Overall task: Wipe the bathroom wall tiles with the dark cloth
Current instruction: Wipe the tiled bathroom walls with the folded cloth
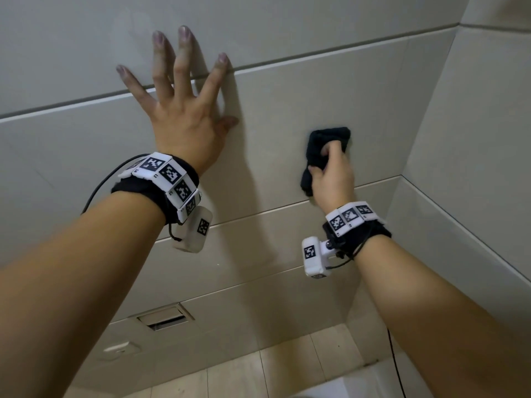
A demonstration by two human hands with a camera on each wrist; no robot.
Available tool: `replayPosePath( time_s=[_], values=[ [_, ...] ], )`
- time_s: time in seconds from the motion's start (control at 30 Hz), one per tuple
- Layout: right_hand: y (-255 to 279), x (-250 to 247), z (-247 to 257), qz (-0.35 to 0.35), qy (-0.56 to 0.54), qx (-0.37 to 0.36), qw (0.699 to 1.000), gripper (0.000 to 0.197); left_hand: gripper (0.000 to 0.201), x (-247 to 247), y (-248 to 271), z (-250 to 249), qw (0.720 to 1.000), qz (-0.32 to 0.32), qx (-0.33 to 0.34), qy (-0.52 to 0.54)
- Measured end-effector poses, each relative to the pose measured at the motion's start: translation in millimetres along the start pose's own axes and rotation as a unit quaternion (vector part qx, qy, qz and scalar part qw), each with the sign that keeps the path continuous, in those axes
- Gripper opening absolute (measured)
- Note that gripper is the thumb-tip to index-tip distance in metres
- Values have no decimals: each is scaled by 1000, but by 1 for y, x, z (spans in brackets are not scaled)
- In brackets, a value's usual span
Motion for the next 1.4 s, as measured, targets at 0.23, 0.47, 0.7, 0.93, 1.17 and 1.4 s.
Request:
replayPosePath(
  time_s=[0.23, 0.47, 0.7, 0.93, 1.17, 1.4],
  values=[
    [11, 22, 44, 59, 29, -85, 994, 27, 96, -8, 2, 2, 999, 38, 6, -5],
    [-14, -21, 5, 29, 32, -48, 998, 29, 97, -16, 4, 6, 998, 67, 13, -13],
    [-27, -34, -5, 17, 12, -12, 1000, 28, 88, -19, 7, 16, 996, 76, 39, -12],
    [-6, 4, 32, 16, 19, -29, 999, 29, 76, -37, 28, 74, 999, 48, 2, 13],
    [27, 63, 89, 20, 15, -44, 999, 29, 77, -59, 69, 157, 993, 76, -92, 11],
    [68, 136, 170, 59, 42, -93, 993, 28, 80, -67, 103, 238, 982, 88, -168, 3]
  ],
)
Point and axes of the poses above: each hand's wrist, its own y-axis away from the middle knuckle, its own x-axis out of the palm, z = x × y, the point moved 1 cm from there along -y, towards the middle knuckle, and after that the axes turned 8 degrees about z, right-handed, at the moved point
